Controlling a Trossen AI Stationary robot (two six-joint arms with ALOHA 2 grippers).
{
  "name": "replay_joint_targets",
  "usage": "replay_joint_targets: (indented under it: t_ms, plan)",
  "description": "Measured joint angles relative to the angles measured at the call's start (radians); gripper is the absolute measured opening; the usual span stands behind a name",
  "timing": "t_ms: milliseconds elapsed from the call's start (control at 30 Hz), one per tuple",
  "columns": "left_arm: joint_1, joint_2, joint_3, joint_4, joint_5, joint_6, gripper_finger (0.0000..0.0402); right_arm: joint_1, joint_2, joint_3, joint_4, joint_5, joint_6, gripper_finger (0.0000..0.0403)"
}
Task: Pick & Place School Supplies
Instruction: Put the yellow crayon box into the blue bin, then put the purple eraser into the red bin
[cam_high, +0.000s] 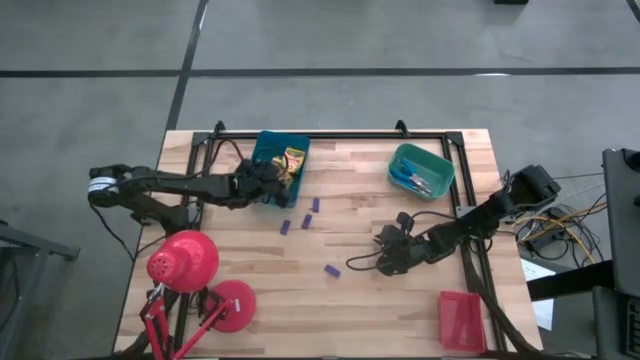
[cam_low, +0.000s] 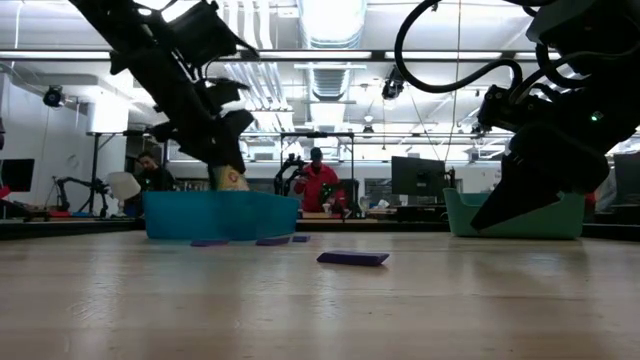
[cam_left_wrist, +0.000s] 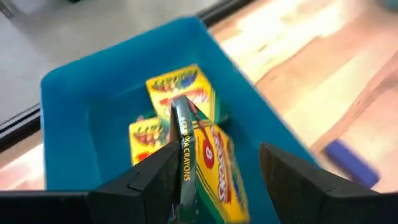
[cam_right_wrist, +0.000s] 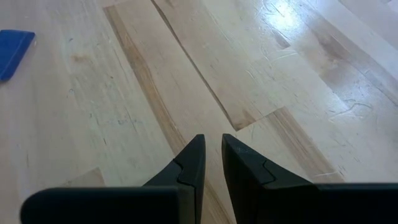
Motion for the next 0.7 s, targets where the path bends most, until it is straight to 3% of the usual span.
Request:
replay_joint_targets:
  t_ms: [133,400,467,600,700]
  plan:
    - [0.004,-0.002,0.018,0.002,-0.027,0.07,0.0224,0.0,0.0,0.0,0.0,0.0,0.0,0.0052]
    - [0.064,-0.006,0.084,-0.004,-0.078,0.036,0.0224,0.0,0.0,0.0,0.001,0.0,0.003,0.0052]
    - [0.073,-0.007,0.088,0.011,-0.004,0.028,0.0224,0.0,0.0,0.0,0.001,0.0,0.003,0.0052]
    - [0.069,-0.007,0.078,0.017,0.246,0.038,0.0223,0.0,0.0,0.0,0.001,0.0,0.003,0.0052]
    - [0.06,-0.006,0.068,0.018,0.354,0.043,0.0223,0.0,0.0,0.0,0.006,0.0,0.003,0.0052]
